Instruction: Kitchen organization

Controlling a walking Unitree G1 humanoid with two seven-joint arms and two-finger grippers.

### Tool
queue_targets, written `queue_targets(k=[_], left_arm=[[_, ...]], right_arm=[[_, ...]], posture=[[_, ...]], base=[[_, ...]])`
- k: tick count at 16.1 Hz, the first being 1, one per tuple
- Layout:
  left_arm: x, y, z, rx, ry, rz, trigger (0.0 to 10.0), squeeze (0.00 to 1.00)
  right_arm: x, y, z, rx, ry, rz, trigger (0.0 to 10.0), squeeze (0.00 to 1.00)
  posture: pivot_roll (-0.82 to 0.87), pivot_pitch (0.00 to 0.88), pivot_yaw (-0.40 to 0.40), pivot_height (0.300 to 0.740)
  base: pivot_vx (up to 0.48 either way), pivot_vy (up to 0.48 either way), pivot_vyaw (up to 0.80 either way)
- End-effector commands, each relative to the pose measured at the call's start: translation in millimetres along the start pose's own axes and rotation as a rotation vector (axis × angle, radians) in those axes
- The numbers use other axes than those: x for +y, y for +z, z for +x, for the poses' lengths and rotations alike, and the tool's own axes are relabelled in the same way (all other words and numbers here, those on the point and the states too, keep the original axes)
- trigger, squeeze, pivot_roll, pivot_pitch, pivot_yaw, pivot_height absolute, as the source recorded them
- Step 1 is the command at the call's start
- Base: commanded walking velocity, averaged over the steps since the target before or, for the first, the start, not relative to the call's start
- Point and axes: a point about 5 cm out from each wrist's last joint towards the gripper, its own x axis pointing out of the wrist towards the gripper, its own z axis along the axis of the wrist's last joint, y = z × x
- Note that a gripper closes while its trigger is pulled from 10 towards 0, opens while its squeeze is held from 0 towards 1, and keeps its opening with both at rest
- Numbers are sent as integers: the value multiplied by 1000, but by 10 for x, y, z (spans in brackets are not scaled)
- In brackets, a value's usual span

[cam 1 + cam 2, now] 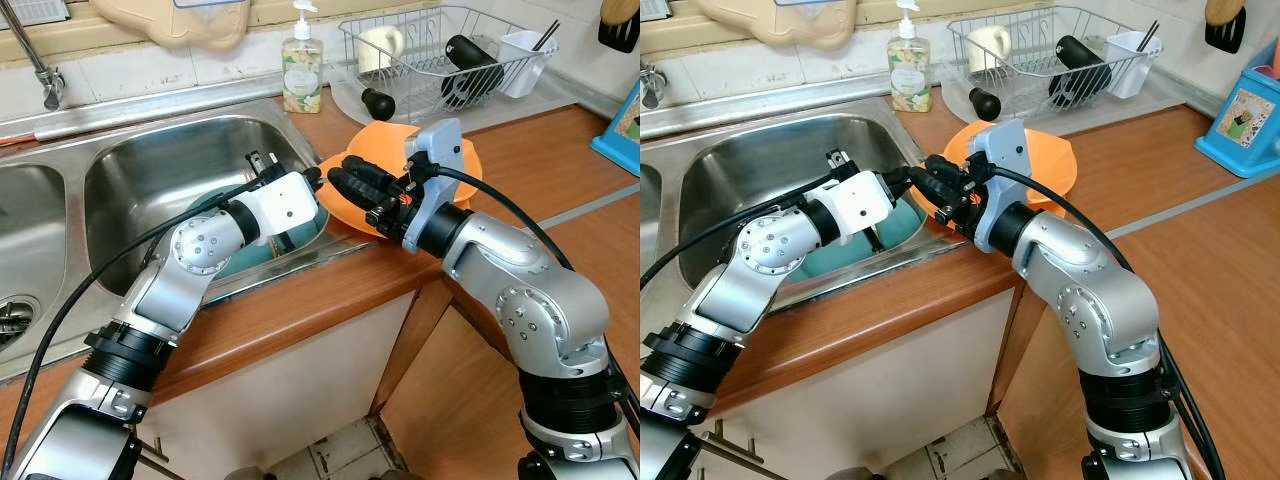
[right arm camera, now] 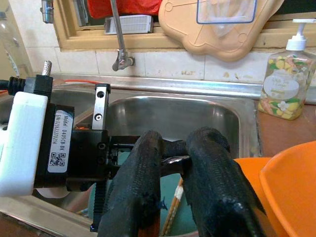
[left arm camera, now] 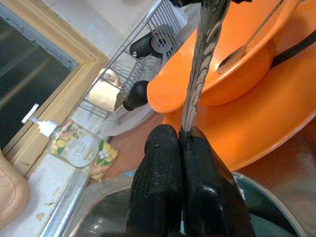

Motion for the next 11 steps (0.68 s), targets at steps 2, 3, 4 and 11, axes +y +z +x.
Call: queue_targets(k=[2,3,4,11], left_arm=[[100,-12,-10,10,34,18,0,0],[118,-37,-17,24,35,24,0,0],[128,-63,-28,41,31,27,0,0],[397,-576,-194,321,66,69,0,0]], right_arm=[[-3,8,1,4,7,11,10000,1000],[6,13,-4,2,9,-8,10000,1000],[-10,14,-9,5,-18,-43,10000,1000],[-47,-187,-138,110,-54,-141,10000,0]], posture=[[-123,0,35,740],[-123,0,35,740],[-123,0,35,740],[-134,0,47,740]], base=[[0,0,0],[0,0,0],[0,0,0],[0,0,0]])
